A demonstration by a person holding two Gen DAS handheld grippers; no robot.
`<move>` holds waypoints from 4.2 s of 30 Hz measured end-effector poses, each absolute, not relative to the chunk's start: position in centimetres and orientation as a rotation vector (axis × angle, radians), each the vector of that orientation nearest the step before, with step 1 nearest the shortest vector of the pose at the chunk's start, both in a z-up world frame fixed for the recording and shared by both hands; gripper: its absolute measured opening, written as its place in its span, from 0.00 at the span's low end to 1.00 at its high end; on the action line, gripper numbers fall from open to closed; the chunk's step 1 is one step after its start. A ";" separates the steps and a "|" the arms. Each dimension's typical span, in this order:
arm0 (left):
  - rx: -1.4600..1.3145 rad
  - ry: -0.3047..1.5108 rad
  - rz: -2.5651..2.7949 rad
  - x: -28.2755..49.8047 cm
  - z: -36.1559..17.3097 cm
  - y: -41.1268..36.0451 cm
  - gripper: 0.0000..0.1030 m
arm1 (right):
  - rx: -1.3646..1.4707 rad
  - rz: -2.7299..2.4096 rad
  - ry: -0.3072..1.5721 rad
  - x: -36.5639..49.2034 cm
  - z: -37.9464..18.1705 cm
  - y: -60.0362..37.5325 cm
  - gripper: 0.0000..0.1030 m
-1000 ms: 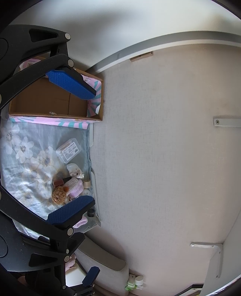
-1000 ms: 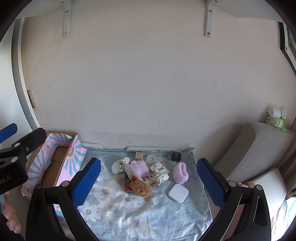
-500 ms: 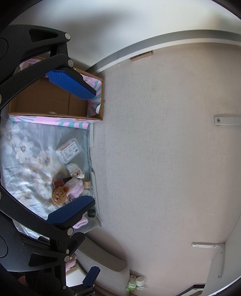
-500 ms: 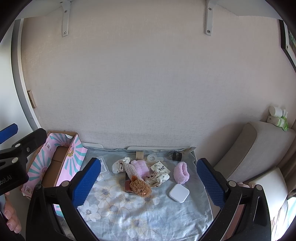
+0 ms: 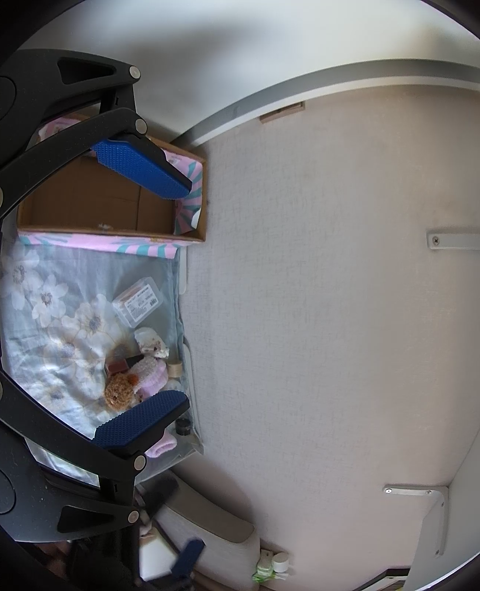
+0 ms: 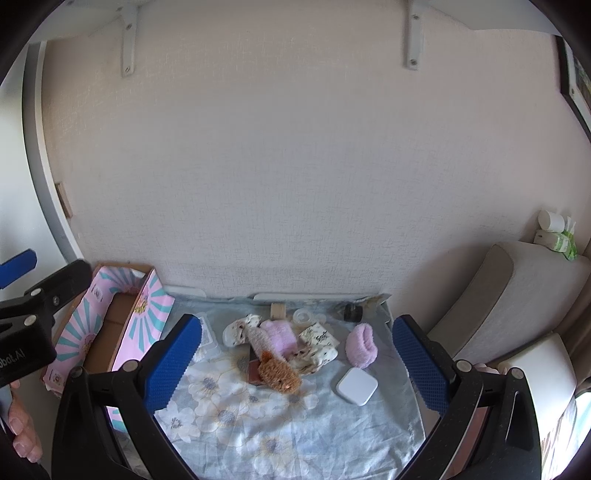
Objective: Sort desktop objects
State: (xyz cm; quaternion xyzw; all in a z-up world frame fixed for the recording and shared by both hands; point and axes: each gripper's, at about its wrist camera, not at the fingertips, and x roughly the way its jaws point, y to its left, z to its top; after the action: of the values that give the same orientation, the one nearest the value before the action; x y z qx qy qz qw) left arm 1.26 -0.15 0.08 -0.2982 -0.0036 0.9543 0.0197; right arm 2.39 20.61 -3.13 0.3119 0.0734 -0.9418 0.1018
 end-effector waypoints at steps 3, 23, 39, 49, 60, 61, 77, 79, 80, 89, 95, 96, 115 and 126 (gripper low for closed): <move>-0.901 0.029 2.967 1.0 0.5 -0.7 1.00 | 0.834 -2.819 0.227 2.8 -2.4 22.7 1.00; -1.250 0.138 2.570 -1.5 -13.9 9.8 1.00 | 1.143 -2.578 0.307 -0.7 -17.8 31.9 1.00; -1.240 0.175 2.483 -7.6 -23.7 16.0 1.00 | 0.978 -2.211 0.576 -6.7 -27.4 31.8 0.99; -1.279 0.069 2.427 -8.3 -25.8 15.0 0.71 | 1.003 -2.104 0.592 -7.9 -29.1 31.8 0.70; -1.268 0.047 2.408 -8.1 -25.1 14.6 0.47 | 0.960 -2.128 0.595 -7.6 -28.6 31.7 0.58; -1.266 0.044 2.409 -8.1 -24.9 14.5 0.47 | 0.958 -2.127 0.594 -7.6 -28.5 31.7 0.58; -1.197 0.042 2.416 -7.1 -21.4 12.7 0.46 | 0.932 -2.138 0.600 -5.9 -25.8 30.5 0.58; -1.188 0.037 2.417 -6.9 -20.8 12.4 0.46 | 0.929 -2.142 0.604 -5.6 -25.3 30.3 0.58; -1.180 0.034 2.420 -6.7 -20.4 12.3 0.46 | 0.929 -2.141 0.606 -5.5 -25.0 30.2 0.58; -1.108 0.042 2.459 -4.9 -15.2 9.9 0.46 | 0.927 -2.150 0.576 -4.5 -20.5 28.8 0.58; -1.066 0.028 2.517 -3.2 -11.0 6.8 0.46 | 0.935 -2.124 0.577 -4.1 -17.1 26.6 0.58; -1.062 0.025 2.526 -2.9 -10.4 6.2 0.46 | 0.934 -2.118 0.580 -4.0 -16.7 26.1 0.58; -1.155 -0.156 2.805 1.7 -6.7 -10.9 0.46 | 0.795 -1.824 0.686 -3.4 -9.8 5.5 0.58; -1.313 -0.252 2.814 1.7 -11.1 -17.0 0.46 | 0.851 -1.615 0.704 -2.1 -13.0 -7.5 0.58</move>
State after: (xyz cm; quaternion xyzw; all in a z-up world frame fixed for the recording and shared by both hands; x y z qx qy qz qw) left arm 1.73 -17.02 -11.07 -0.4215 -0.0809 0.9031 0.0131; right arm -2.08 -7.48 -12.98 0.3607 0.2986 -0.6847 0.5586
